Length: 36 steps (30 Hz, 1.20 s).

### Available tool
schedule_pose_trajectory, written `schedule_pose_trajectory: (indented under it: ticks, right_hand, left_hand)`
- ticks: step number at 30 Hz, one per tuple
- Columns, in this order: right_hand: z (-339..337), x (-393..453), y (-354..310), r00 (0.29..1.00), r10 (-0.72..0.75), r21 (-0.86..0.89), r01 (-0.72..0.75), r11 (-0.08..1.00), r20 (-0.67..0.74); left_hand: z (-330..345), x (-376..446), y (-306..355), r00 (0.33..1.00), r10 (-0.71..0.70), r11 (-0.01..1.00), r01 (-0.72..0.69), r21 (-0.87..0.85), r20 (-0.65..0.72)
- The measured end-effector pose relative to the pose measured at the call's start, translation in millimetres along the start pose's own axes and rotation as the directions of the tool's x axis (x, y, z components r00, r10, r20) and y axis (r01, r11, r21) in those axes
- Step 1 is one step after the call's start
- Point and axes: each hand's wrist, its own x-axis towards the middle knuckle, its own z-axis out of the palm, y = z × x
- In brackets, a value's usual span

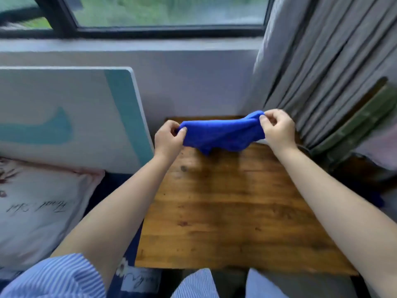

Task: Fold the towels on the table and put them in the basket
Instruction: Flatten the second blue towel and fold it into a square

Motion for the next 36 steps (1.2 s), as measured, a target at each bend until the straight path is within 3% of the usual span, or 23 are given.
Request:
schedule_pose_trajectory:
  ticks: [3, 8, 13, 15, 16, 17, 20, 22, 27, 30, 32, 34, 36]
  right_hand:
    - [11.4, -52.2, 37.5, 0.989, 0.128, -0.107, -0.119, 0.987, 0.078]
    - [32.9, -134.5, 94.9, 0.898, 0.378, -0.245, -0.324, 0.914, 0.222]
    - [45.1, -204.4, 145.0, 0.675, 0.628, -0.512, -0.408, 0.756, 0.388]
    - [48.7, -214.6, 157.6, 0.628, 0.682, -0.568, -0.425, 0.705, 0.376]
    - [50.7, -214.6, 161.2, 0.632, 0.687, -0.571, -0.433, 0.697, 0.36]
    - [53.0, -211.8, 163.1, 0.646, 0.686, -0.564, -0.445, 0.696, 0.336]
    - [63.8, -194.2, 169.9, 0.707, 0.657, -0.522, -0.468, 0.713, 0.264]
    - [72.2, -183.3, 171.3, 0.703, 0.667, -0.527, -0.48, 0.702, 0.247]
    - [95.9, -174.9, 182.9, 0.563, 0.784, -0.729, -0.418, 0.542, 0.261]
    - [98.7, -174.0, 182.3, 0.587, 0.765, -0.662, -0.466, 0.587, 0.265]
    - [92.1, -169.5, 182.4, 0.645, 0.708, -0.531, -0.508, 0.679, 0.288]
    - [78.8, -164.4, 180.8, 0.679, 0.679, -0.421, -0.549, 0.723, 0.28]
    - [63.9, -161.1, 181.0, 0.69, 0.67, -0.446, -0.526, 0.725, 0.275]
  left_hand:
    - [11.2, -22.3, -44.4, 0.98, -0.06, 0.99, 0.035, 0.137, 0.187]
    - [23.9, -65.0, -111.1, 0.853, -0.245, 0.92, 0.055, 0.388, 0.461]
    - [40.1, -112.6, -164.7, 0.612, -0.525, 0.789, 0.091, 0.608, 0.591]
    - [44.8, -121.2, -176.5, 0.497, -0.598, 0.754, 0.085, 0.651, 0.629]
    - [46.6, -122.0, -181.4, 0.474, -0.618, 0.743, 0.091, 0.663, 0.627]
    - [47.5, -120.8, -184.5, 0.487, -0.623, 0.738, 0.108, 0.666, 0.611]
    - [55.2, -108.8, -191.9, 0.642, -0.593, 0.754, 0.233, 0.614, 0.486]
    - [62.8, -100.6, -191.2, 0.689, -0.605, 0.75, 0.323, 0.577, 0.4]
    - [92.5, -101.7, -194.0, 0.616, -0.691, 0.691, 0.409, 0.595, 0.379]
    - [100.0, -109.8, -187.3, 0.639, -0.668, 0.708, 0.389, 0.59, 0.381]
    - [104.0, -109.2, -178.6, 0.696, -0.56, 0.791, 0.289, 0.539, 0.449]
    - [108.2, -109.1, -166.1, 0.734, -0.391, 0.864, 0.085, 0.496, 0.556]
    - [118.0, -113.9, -156.7, 0.691, -0.28, 0.849, -0.145, 0.507, 0.667]
